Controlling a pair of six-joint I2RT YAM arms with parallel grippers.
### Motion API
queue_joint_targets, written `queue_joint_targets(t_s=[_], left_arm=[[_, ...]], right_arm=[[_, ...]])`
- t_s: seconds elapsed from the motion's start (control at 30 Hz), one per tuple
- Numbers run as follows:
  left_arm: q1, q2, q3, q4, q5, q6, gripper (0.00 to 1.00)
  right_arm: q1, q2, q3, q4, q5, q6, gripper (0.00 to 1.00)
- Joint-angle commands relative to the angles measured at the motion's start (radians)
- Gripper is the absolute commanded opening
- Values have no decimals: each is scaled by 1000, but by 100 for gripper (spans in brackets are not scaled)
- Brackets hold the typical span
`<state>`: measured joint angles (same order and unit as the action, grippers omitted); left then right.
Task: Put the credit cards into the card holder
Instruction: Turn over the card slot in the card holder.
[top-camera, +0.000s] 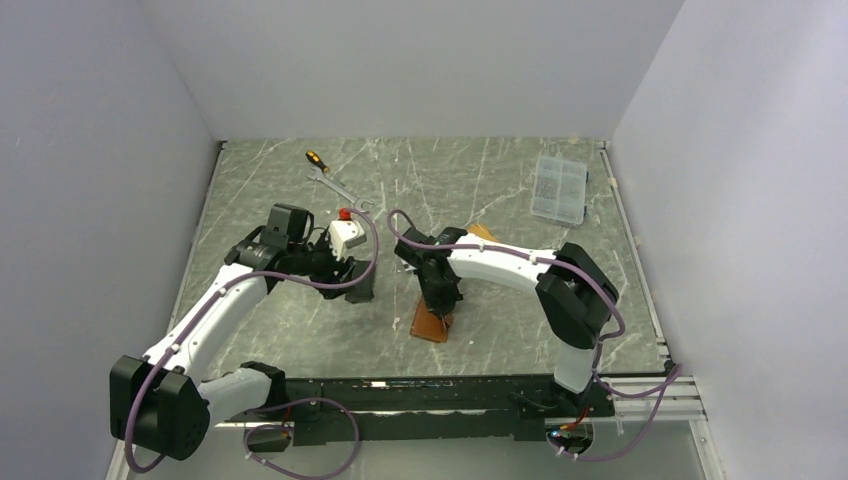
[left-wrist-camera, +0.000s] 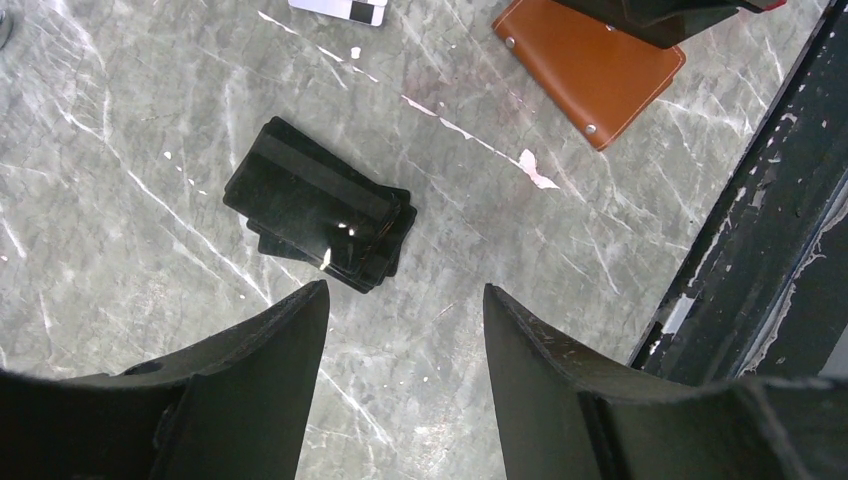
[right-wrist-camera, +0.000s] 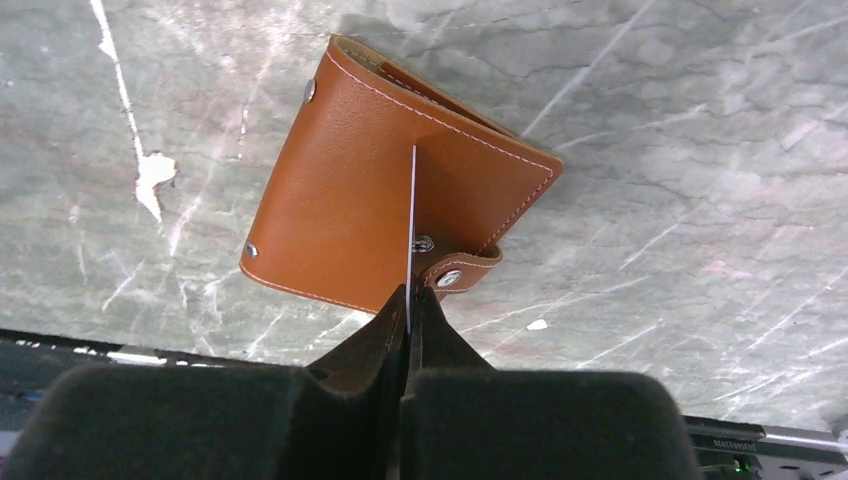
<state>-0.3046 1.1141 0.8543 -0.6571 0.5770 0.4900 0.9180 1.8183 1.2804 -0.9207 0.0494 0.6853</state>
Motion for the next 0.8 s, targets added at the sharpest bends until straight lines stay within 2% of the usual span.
queue_joint_targets(t_s=[0.0,0.5,0.67,0.77], left_arm=[[-3,-21,21,-11,1,26,63],[-35,4,62,-32,-16,24,63],[-86,5,74,-29,-34,11,63],[-150,8,74,-23,-68,-1,63]], right_arm=[[0,-48,-13,-52,74,45,0],[-21,-184,-127,-50,132,102,0],[-34,-215,-213,-2,110,116,0],[-51,-233,-286,82,66,127,0]])
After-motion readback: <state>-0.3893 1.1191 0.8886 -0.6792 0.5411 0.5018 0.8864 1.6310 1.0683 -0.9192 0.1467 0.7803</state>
